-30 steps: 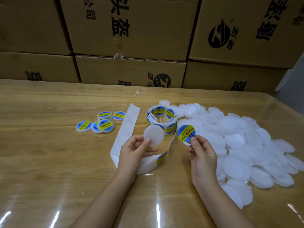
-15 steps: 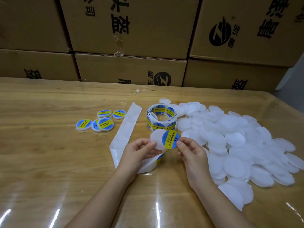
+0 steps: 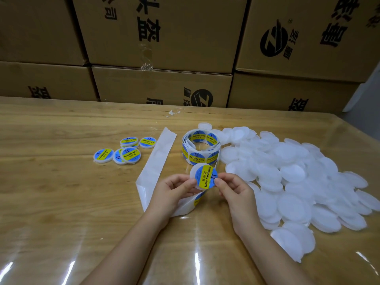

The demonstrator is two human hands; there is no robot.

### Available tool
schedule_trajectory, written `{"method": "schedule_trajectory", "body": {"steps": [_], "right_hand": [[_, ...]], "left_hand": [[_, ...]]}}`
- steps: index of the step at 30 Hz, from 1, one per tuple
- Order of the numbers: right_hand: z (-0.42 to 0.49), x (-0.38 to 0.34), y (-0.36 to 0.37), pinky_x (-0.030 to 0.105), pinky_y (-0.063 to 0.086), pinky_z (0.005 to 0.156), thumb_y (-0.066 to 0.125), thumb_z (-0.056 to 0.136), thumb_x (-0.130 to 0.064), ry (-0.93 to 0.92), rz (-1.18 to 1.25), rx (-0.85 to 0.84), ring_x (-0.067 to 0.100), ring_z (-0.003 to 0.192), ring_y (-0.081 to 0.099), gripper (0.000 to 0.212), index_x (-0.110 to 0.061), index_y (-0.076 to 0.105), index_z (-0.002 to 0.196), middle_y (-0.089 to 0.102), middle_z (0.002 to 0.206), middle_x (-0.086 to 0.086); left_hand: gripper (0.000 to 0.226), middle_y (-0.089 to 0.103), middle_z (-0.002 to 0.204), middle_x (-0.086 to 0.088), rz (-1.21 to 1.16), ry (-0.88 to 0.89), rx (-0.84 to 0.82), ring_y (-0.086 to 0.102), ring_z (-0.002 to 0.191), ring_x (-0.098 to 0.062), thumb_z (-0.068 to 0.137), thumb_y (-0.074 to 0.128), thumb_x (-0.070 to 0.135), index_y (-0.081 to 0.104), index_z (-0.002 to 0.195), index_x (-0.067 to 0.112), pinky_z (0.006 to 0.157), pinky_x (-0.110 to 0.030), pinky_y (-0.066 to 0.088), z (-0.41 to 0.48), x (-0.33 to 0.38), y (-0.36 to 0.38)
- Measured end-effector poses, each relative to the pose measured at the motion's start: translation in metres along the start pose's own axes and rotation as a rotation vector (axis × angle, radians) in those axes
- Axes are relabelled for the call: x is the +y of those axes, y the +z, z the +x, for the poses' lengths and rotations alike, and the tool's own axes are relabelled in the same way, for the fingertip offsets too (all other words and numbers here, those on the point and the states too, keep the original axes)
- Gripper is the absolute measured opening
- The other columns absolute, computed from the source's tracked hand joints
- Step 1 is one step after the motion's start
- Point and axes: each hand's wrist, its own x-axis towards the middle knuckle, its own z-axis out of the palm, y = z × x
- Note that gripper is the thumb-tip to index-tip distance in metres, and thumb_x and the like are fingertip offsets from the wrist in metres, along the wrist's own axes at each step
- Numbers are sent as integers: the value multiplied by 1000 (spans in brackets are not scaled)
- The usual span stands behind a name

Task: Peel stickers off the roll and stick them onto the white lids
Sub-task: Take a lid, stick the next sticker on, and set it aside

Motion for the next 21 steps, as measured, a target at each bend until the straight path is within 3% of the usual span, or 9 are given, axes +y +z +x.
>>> {"method": "schedule_trajectory", "body": {"steps": [12, 21], "right_hand": [[-2, 0, 1, 10, 46, 60, 67, 84, -3, -32, -18, -9, -2, 61, 59, 17, -19, 70, 81, 72, 72, -8], [-1, 1, 0, 11, 46, 60, 68, 84, -5, -33, -41, -7, -1, 62, 59, 17, -21, 70, 82, 72, 73, -8]], "left_hand": [[17, 74, 77, -13, 12, 18, 24, 72, 72, -19, 72, 67, 20, 69, 80, 5, 64, -21, 54, 1, -2, 2], [11, 74, 76, -9, 49, 41, 24, 71, 73, -15, 68, 71, 26, 75, 71, 17, 65, -19, 53, 0, -2, 2]]}}
